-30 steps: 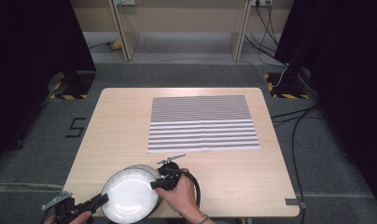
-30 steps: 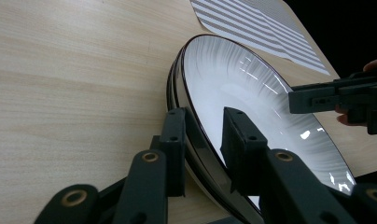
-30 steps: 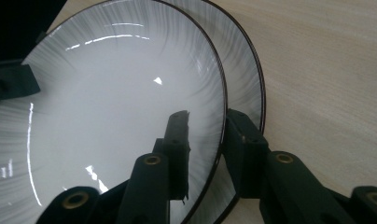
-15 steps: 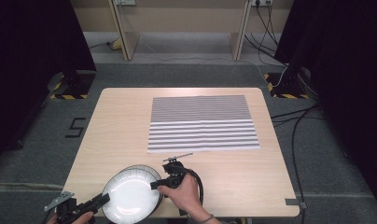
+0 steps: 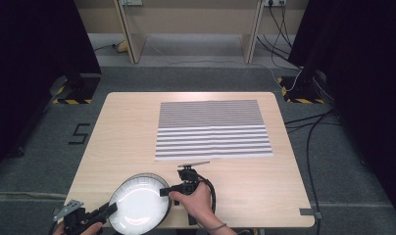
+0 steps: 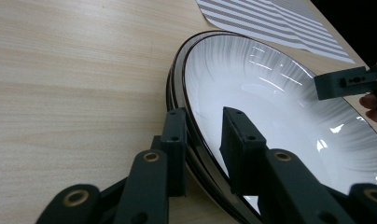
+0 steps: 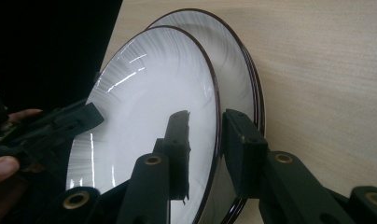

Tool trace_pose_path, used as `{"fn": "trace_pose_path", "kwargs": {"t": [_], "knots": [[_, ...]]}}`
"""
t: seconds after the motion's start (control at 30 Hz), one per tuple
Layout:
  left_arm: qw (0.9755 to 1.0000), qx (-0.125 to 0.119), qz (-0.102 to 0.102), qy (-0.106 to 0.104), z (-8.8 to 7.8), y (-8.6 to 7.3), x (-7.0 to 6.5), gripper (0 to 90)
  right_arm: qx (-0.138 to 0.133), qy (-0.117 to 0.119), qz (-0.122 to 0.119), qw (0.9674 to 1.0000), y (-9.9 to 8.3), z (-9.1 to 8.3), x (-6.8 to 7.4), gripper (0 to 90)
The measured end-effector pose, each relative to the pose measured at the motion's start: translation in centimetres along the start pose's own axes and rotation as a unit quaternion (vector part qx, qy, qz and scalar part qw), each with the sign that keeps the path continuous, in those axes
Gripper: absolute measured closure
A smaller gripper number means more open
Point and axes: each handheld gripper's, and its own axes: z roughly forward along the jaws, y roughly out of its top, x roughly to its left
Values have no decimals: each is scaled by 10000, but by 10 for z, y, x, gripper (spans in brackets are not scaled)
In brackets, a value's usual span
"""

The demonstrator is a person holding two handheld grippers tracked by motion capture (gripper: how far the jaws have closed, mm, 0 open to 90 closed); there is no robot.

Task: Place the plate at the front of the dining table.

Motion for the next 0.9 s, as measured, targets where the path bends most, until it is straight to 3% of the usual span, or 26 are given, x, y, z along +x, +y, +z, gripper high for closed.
{"fn": "trace_pose_path", "kwargs": {"t": [0.17,0.27,0.47,0.57,0.7,0.9], "knots": [[9999,-13,95,102,3,3,0,718,12,-583,-515,9970,1,4,9,830],[9998,-25,125,138,5,4,0,724,-23,-672,-642,9957,4,6,9,845],[9999,-150,1,-36,9,5,6,712,-162,-397,-390,9983,11,9,0,863],[9994,-297,-45,-156,10,6,9,691,-154,-349,-393,9985,13,9,-1,862],[9988,-423,-83,-236,8,8,9,665,-181,-63,-145,9997,13,8,-8,856],[9976,-614,-66,-312,4,10,9,621,-179,171,3,9997,12,6,-13,850]]}}
